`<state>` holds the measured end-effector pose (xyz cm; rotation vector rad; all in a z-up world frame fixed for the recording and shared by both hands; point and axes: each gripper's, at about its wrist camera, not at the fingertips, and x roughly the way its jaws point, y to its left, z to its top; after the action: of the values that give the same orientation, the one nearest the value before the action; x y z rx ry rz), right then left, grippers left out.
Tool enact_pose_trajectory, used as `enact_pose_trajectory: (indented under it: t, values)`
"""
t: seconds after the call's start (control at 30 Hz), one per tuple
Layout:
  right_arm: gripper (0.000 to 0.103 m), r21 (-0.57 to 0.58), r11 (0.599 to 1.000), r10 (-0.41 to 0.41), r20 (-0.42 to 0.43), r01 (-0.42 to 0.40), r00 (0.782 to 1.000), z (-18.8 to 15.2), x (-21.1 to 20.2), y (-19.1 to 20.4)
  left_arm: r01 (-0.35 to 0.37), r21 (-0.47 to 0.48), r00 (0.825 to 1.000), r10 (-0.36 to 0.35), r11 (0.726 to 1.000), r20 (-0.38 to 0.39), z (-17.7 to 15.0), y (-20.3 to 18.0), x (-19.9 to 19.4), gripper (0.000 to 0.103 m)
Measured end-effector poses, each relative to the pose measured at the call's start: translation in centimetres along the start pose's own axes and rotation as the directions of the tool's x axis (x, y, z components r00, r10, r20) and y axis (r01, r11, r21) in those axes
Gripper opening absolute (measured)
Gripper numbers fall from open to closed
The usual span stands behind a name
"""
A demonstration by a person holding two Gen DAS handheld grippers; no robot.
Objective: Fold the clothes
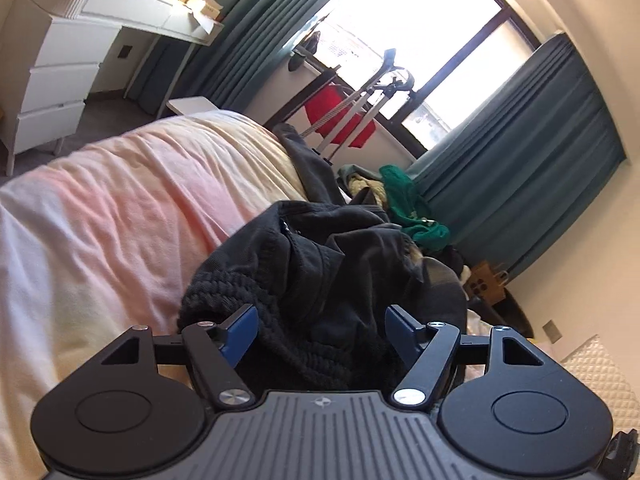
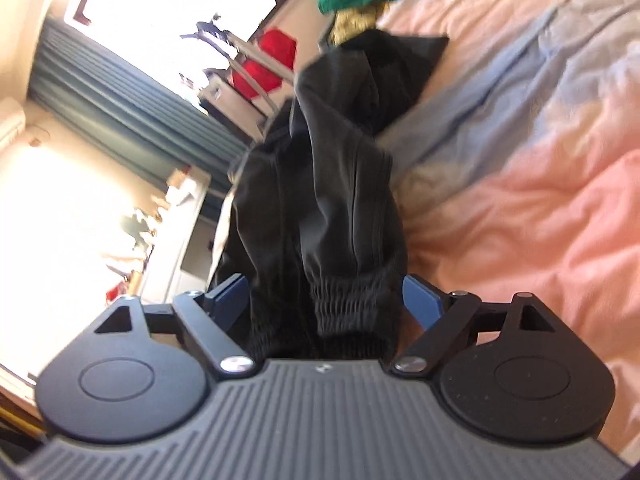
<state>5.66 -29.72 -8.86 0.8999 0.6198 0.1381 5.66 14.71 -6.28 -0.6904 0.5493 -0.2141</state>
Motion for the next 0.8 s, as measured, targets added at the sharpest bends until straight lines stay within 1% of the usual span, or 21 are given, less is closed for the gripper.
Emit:
enact_pose_trajectory:
  t: [0.03, 0.1, 0.2, 0.3, 0.4, 0.43, 0.47, 0.5, 0.53, 0.6, 0.7, 0.73, 0.8]
  values:
    - [0.087, -0.001, 1.0, -0.007, 0.019, 0.007, 1.0, 0.3, 0.0, 0.0, 0.023, -0.015, 1.0, -0.023, 1.0, -0.011, -0.1, -0.1, 0.4, 0.072]
    - [0.088, 0.02, 0.999, -0.031, 0.015, 0.03, 0.999, 0.5, 0.7, -0.6, 0.049, -0.09, 0.998, -0.053, 0.995, -0.042, -0.6, 0.6, 1.9, 0.072]
    - [0.088, 0.077, 0.995, -0.061, -0.038, 0.063, 0.997, 0.6, 2.6, -2.0, 0.027, -0.207, 0.995, -0.046, 0.978, -0.085, -1.1, 2.3, 4.3, 0.072]
    - [0.088, 0.115, 0.99, -0.071, -0.073, 0.079, 0.995, 0.6, 3.9, -2.9, 0.008, -0.278, 0.996, -0.031, 0.961, -0.078, -0.9, 3.7, 6.4, 0.071]
    - [0.088, 0.128, 0.99, -0.055, -0.081, 0.065, 0.995, 0.7, 4.9, -3.4, -0.009, -0.346, 0.997, -0.016, 0.938, -0.071, -0.7, 5.1, 8.4, 0.062]
    - [0.088, 0.131, 0.99, -0.05, -0.079, 0.06, 0.996, 0.7, 5.1, -3.4, -0.015, -0.369, 0.998, -0.011, 0.929, -0.069, -0.6, 5.6, 9.1, 0.05]
    - [0.088, 0.129, 0.99, -0.051, -0.08, 0.061, 0.995, 0.7, 5.4, -3.6, -0.004, -0.368, 0.998, -0.021, 0.93, -0.063, -0.3, 5.7, 9.4, 0.021]
    - [0.088, 0.127, 0.99, -0.048, -0.081, 0.058, 0.996, 0.7, 5.6, -3.6, 0.01, -0.366, 0.998, -0.032, 0.931, -0.056, 0.0, 5.8, 9.6, 0.01]
    - [0.088, 0.124, 0.991, -0.043, -0.08, 0.053, 0.996, 0.6, 5.8, -3.6, 0.026, -0.363, 0.998, -0.043, 0.931, -0.038, 0.3, 5.8, 9.4, 0.011]
    - [0.088, 0.118, 0.992, -0.034, -0.078, 0.043, 0.996, 0.5, 6.0, -3.6, 0.068, -0.36, 0.997, -0.071, 0.931, 0.006, 1.0, 5.8, 8.7, 0.011]
    - [0.088, 0.103, 0.995, -0.004, -0.07, 0.011, 0.998, 0.3, 6.3, -3.0, 0.147, -0.389, 0.989, -0.122, 0.909, 0.089, 2.2, 6.0, 6.7, 0.01]
    - [0.088, 0.094, 0.996, 0.005, -0.066, 0.001, 0.998, 0.2, 6.4, -2.7, 0.145, -0.392, 0.988, -0.112, 0.909, 0.106, 2.7, 6.2, 6.1, 0.01]
    - [0.088, 0.076, 0.997, 0.023, -0.058, -0.018, 0.998, 0.1, 6.6, -2.1, 0.079, -0.397, 0.993, -0.035, 0.915, 0.116, 3.3, 7.2, 5.7, 0.01]
